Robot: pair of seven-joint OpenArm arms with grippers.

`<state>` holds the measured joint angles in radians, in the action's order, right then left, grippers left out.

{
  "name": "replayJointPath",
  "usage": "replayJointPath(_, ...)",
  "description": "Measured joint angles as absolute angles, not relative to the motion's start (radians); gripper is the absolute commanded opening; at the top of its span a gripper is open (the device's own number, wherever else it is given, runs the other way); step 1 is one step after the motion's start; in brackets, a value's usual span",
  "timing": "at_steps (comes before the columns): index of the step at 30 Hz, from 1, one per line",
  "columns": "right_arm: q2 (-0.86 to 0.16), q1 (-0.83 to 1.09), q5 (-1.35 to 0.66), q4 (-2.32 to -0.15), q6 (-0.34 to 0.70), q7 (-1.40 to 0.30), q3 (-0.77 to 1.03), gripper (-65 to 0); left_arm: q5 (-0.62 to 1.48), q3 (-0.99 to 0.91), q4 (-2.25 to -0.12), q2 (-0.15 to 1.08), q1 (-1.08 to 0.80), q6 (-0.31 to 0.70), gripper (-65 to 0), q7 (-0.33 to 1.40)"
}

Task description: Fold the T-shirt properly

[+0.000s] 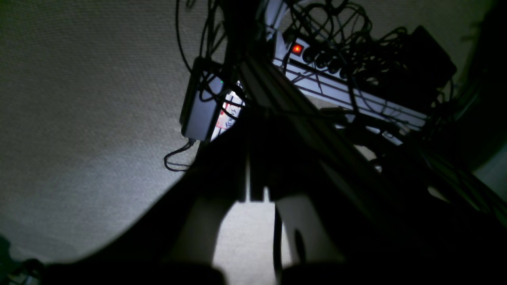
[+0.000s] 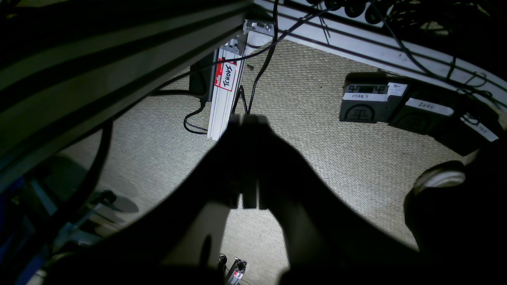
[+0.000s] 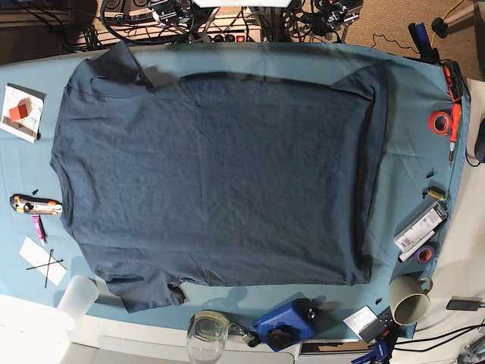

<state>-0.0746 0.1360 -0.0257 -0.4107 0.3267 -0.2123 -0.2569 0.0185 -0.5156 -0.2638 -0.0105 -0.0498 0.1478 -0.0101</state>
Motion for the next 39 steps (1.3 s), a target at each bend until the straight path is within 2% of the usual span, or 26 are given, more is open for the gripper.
replayJointPath(39,-0.075,0.136,-0.026,-0.411,0.327,-0.212,-0.257,-65.0,0.019,-0.516,-0.277,-0.011,-0.052,0.15,-65.0,-0.017)
